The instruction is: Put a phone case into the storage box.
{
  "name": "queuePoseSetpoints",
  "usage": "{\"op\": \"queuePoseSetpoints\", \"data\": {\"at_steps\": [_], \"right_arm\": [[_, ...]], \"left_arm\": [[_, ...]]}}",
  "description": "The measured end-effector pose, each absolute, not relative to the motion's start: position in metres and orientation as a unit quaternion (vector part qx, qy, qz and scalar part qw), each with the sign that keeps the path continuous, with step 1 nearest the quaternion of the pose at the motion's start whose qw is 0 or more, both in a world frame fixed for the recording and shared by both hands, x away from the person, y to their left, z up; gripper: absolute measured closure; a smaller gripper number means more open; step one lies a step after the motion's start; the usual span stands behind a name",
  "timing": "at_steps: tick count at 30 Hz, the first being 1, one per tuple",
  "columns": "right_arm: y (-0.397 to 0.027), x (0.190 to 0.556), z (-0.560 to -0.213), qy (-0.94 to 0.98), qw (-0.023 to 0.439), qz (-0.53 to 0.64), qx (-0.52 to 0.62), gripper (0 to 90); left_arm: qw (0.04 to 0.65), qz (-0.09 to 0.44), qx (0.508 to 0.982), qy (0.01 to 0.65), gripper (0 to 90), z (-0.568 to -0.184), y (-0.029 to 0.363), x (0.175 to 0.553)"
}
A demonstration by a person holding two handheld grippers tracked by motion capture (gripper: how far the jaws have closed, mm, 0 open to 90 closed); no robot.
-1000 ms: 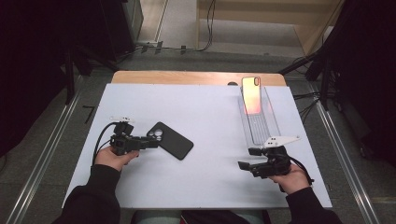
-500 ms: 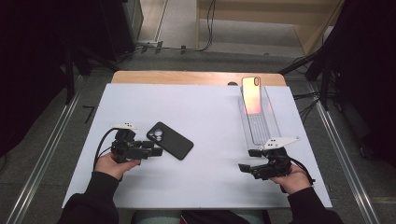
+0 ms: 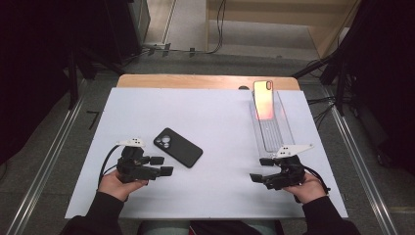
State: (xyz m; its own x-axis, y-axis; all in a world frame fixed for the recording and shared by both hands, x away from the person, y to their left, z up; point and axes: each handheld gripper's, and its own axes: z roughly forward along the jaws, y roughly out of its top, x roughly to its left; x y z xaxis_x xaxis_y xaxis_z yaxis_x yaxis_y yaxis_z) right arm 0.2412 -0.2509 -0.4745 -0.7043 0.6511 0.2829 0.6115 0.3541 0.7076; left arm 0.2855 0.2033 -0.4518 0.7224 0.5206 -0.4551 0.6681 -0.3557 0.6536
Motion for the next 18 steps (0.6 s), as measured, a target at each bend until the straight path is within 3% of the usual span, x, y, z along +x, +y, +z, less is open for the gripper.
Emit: {"op": "queuePoseSetpoints", "data": {"at_steps": [18], "right_arm": [[-0.253, 0.245, -0.465, 0.811, 0.036, 0.43, 0.395, 22.6]], "left_arm": [[0.433, -0.078, 0.824, 0.356, 30.1, -0.455, 0.208, 0.277]]}}
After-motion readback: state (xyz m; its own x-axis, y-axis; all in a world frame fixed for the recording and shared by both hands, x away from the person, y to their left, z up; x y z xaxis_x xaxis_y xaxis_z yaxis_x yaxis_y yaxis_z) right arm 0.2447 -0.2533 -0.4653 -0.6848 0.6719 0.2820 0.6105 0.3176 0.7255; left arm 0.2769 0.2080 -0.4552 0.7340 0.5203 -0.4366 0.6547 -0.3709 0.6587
